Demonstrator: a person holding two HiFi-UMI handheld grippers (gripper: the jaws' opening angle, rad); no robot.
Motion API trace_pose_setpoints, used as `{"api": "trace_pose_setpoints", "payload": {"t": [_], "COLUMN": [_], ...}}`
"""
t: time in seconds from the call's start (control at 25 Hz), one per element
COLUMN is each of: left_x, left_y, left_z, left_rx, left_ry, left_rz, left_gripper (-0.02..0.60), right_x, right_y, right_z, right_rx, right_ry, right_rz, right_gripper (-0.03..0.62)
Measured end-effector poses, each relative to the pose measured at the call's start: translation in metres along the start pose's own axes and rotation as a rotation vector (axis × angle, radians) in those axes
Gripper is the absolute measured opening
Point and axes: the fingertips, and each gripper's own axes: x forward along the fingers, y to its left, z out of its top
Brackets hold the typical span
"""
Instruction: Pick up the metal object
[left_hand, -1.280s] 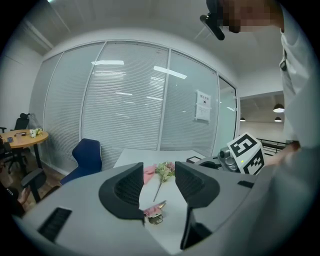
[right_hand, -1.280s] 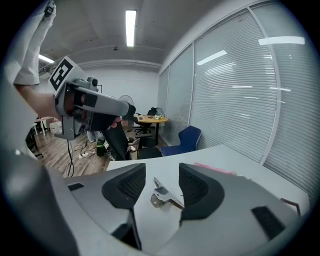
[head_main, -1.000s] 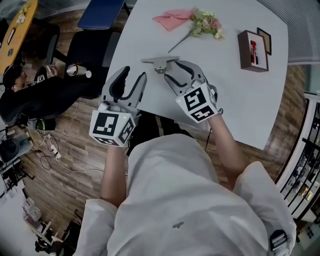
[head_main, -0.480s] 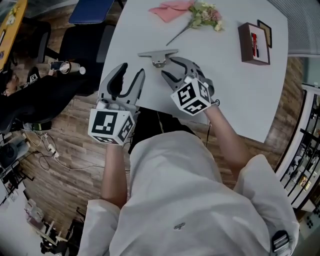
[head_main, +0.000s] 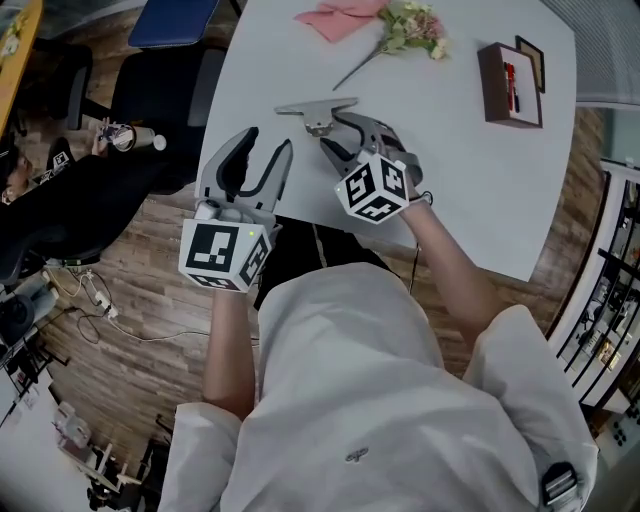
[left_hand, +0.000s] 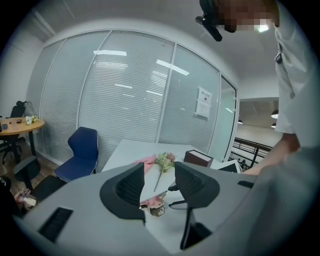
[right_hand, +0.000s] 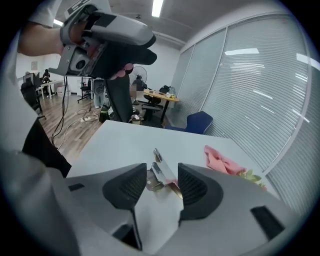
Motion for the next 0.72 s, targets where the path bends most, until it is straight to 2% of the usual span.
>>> {"api": "trace_pose_setpoints", "payload": {"t": [0.72], "left_x": [0.001], "left_y": [0.021], "left_z": [-0.018], "left_rx": [0.005], "left_ry": [0.067], "left_rz": [-0.036], "left_gripper": [0.201], "right_x": [0.043], "right_y": [0.007], "right_z": [-0.019], "right_rx": [-0.116], "right_ry": [0.098], "right_rz": [0.004], "right_gripper": [0.193]}}
